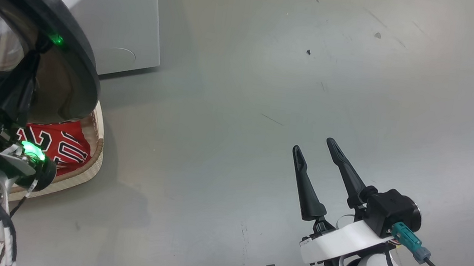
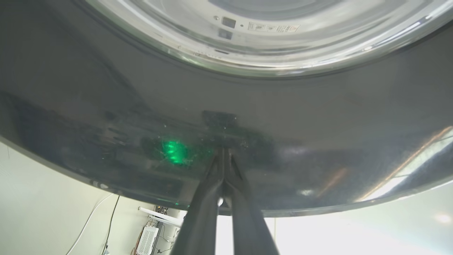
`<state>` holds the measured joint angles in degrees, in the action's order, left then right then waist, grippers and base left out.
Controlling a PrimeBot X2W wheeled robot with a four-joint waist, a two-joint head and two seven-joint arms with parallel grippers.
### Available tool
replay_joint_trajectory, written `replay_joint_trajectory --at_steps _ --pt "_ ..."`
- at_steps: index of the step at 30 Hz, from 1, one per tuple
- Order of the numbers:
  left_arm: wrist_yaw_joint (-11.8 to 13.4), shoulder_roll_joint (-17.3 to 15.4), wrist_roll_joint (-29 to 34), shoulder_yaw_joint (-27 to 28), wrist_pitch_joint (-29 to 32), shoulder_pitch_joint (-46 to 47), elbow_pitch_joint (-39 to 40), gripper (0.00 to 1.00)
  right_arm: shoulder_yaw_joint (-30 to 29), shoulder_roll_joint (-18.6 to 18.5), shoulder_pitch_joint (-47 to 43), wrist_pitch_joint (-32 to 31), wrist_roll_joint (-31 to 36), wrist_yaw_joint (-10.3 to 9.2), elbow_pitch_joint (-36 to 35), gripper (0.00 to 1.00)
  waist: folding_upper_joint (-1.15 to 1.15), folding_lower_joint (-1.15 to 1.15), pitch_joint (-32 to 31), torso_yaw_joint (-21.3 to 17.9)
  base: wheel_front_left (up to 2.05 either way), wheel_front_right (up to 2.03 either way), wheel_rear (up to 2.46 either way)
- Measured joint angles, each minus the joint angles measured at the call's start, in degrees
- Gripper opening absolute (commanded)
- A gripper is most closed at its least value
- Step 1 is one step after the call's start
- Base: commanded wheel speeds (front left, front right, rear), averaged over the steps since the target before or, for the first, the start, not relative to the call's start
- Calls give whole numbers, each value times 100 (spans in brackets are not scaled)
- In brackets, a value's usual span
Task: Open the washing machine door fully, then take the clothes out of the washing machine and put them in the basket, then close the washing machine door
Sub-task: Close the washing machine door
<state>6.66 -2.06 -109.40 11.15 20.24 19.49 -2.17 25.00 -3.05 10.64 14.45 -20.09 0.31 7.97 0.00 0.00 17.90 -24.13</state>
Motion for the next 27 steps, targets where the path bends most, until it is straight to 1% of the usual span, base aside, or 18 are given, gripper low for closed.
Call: replay_joint_trajectory --at_steps 10,12,22,23,27 --pt "-51 1 0 -56 -74 81 -193 0 13 4 -1 0 65 -4 -13 100 0 0 -4 -9 0 0 0" --pt "-114 1 0 -105 -74 96 -268 0 -12 5 -3 0 119 -7 -11 100 0 0 -14 12 0 0 0" --pt "-300 14 49 -275 -66 120 -527 0 -66 7 -5 0 200 -5 1 100 0 0 -141 219 0 0 0" --pt "-346 14 109 -364 -64 118 -611 0 -121 9 -7 0 210 -5 4 100 0 0 -182 282 0 0 0" --pt "-403 15 169 -523 -11 102 -682 0 -231 5 -27 0 248 -4 32 100 0 0 -245 403 0 0 0"
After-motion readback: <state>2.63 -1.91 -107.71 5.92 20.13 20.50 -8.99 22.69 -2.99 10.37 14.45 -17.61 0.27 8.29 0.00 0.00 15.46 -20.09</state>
